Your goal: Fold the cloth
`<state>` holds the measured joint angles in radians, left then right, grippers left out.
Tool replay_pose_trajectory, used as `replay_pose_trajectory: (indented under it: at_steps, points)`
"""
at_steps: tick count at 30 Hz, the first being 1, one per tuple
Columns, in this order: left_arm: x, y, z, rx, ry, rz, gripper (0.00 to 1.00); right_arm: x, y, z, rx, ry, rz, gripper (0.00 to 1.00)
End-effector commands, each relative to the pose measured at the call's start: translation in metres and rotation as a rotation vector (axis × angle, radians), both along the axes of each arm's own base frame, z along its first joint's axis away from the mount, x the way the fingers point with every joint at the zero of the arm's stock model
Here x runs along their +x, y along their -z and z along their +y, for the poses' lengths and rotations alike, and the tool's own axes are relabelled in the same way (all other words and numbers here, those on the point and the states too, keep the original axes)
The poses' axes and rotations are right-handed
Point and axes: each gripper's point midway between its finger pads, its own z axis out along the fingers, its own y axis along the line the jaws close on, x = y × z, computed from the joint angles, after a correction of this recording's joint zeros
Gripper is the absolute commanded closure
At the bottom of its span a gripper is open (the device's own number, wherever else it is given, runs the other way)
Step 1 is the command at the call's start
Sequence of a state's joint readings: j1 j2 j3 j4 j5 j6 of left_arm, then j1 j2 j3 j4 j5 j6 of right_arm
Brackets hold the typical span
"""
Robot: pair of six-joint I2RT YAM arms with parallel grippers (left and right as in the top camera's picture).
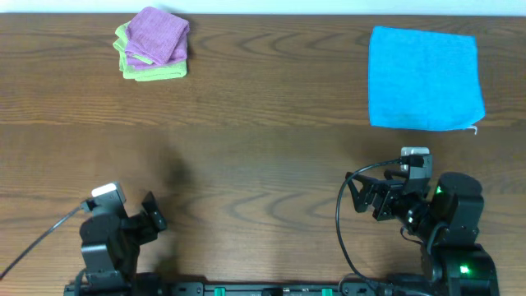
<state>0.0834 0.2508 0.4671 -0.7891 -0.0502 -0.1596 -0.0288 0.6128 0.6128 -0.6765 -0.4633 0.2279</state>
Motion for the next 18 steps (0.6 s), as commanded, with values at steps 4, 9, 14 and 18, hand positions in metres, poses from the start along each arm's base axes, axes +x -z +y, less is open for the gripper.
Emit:
replay_pose_trajectory:
  at_steps: [4,9,14,18]
  points:
    - [-0.004,0.021,0.001,0.022,0.003,-0.039,0.05,0.0,-0.001,-0.001,0.013,0.009,0.003,0.01]
    - [-0.005,0.028,-0.002,0.024,0.022,-0.057,0.05,0.0,-0.001,-0.001,0.013,0.009,0.002,0.01]
    - [-0.006,0.033,-0.006,0.04,0.052,-0.045,0.05,0.0,-0.001,-0.001,0.013,0.009,0.003,0.01]
    - [-0.008,0.039,-0.009,0.074,0.097,-0.024,0.05,0.0,-0.001,-0.001,0.013,0.009,0.003,0.01]
